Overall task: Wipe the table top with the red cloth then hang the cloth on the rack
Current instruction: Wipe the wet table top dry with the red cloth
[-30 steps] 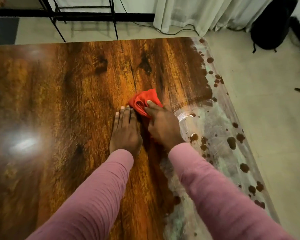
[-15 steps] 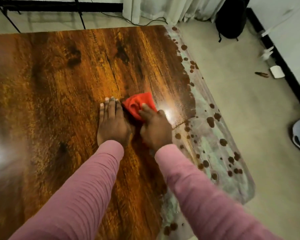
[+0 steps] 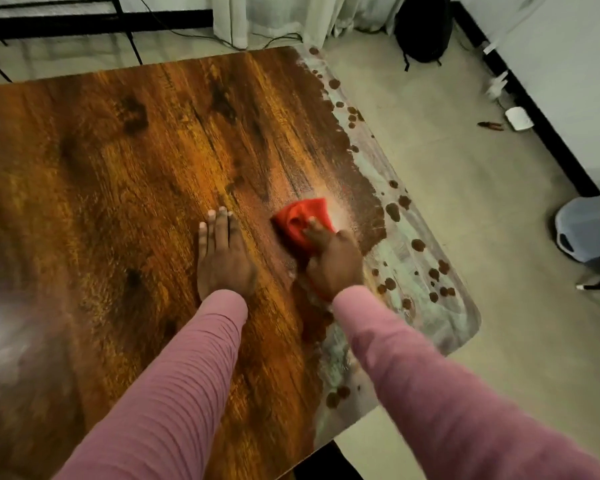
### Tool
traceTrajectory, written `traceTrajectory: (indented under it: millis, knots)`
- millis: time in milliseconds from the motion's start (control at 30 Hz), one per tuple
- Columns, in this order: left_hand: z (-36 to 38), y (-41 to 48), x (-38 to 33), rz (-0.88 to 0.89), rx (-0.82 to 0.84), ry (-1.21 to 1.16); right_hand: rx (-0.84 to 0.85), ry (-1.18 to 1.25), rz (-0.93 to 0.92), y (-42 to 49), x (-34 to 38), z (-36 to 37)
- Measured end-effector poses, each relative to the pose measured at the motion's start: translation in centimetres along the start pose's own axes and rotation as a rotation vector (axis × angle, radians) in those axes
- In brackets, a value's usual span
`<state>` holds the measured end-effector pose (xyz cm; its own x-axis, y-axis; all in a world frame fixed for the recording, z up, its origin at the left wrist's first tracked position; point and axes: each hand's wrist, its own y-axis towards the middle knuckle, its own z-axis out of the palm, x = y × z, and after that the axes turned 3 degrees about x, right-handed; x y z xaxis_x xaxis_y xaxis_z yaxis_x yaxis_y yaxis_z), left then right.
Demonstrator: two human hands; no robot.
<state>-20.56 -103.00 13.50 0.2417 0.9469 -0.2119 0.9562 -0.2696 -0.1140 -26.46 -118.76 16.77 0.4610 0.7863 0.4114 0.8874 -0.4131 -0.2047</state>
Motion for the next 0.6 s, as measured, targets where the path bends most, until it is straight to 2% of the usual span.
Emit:
traceTrajectory:
  millis: [100, 133, 167, 233, 300, 333, 400, 433, 500, 600]
  knots:
    - [-0.2, -1.8, 0.0, -0.010, 0.014, -0.043, 0.116, -0.116, -0.389, -6.4, 0.0, 1.3]
    - [-0.2, -2.6, 0.1, -0.013, 0.017, -0.048, 0.122, -0.151, -0.444, -6.9, -1.0, 0.6]
    - [-0.1, -3.7, 0.3, -0.013, 0.022, -0.046, 0.095, -0.186, -0.421, -6.8, -2.3, -0.3]
    - [0.1, -6.3, 0.6, 0.010, 0.028, -0.060, -0.019, -0.202, -0.171, -5.4, -5.3, -2.2]
    - [0.5, -9.1, 0.6, 0.043, 0.053, -0.080, -0.057, -0.174, 0.146, -3.2, -8.0, -4.5]
    - [0.7, -10.3, 0.5, 0.055, 0.071, -0.071, -0.057, -0.149, 0.235, -2.4, -8.7, -4.9]
    - [1.1, -12.1, 0.5, 0.058, 0.100, -0.051, -0.064, -0.121, 0.280, -2.6, -7.7, -4.3]
    - [1.2, -12.5, 0.5, 0.051, 0.112, -0.043, -0.088, -0.106, 0.259, -3.8, -6.5, -3.3]
    - [1.4, -12.5, 0.6, 0.050, 0.116, -0.023, -0.081, -0.076, 0.099, -7.9, -4.1, -0.6]
    - [1.3, -12.3, 0.4, 0.082, 0.116, -0.030, 0.115, -0.134, -0.252, -14.5, -2.4, 1.8]
